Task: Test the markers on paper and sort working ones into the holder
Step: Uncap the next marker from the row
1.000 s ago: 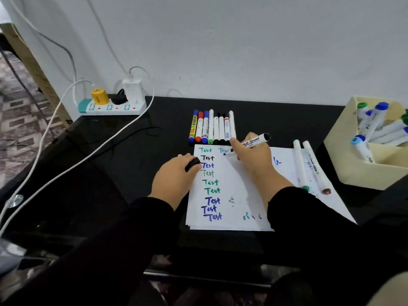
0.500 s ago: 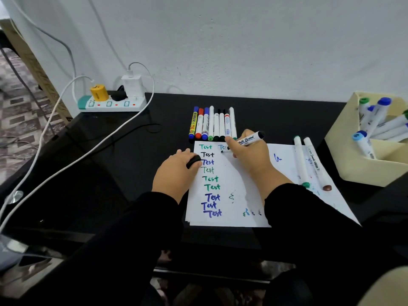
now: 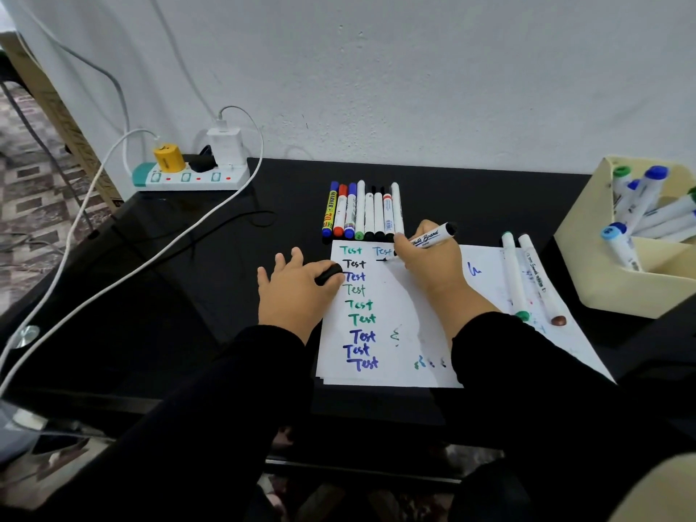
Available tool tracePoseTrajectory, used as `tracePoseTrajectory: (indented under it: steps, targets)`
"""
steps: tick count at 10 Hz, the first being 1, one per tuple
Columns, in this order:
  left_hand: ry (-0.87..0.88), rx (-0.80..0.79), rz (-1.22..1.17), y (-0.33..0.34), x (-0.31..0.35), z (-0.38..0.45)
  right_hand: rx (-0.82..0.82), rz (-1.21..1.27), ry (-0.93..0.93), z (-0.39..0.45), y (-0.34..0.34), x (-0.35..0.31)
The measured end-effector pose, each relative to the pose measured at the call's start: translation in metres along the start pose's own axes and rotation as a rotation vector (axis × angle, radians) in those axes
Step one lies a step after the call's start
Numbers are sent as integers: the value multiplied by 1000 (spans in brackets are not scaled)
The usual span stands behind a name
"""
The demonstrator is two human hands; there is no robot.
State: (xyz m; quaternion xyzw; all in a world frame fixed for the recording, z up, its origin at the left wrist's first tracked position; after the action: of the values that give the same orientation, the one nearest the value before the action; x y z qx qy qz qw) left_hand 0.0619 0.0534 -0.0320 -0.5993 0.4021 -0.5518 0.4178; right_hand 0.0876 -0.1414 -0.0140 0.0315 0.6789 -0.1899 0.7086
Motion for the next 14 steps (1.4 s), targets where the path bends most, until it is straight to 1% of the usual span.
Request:
tracePoseTrajectory:
  steps: [2,5,6,8,10,11,13,14]
  targets:
    - [-1,-3,10,0,0,0,-32,9,15,-3,2,-1]
    - [6,8,4,0,1,0,18,-13,-4,-4,-2,-4]
    - [5,0,18,0,0,0,-3,-6,-12,-7,-2,-6]
    - [2,-9,29,0,0,1,51,-62,-19,-4,-5,-6]
    - [-4,-22,43,1,1,1,46,-85,-23,-5,-5,-6]
    - [-5,-21,45,1,0,2,82,-124,-16,-4,-7,-5]
    - [-3,-12,41,1,1,1,105,-96,-26,-2,-8,-5]
    - [-5,-19,39,0,1,1,73,-127,-29,-2,-7,-4]
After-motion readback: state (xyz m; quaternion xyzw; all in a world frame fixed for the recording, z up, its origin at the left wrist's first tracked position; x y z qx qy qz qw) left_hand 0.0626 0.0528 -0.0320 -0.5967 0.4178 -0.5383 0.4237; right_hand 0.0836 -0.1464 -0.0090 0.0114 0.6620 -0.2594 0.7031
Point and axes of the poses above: each hand's wrist, its own z-axis towards the middle knuckle, its own y-axis out of the palm, x = y × z, the point moved 5 cm from there along z, towards the middle knuckle, and after that the axes turned 5 degrees about z, right-handed, at the moved point
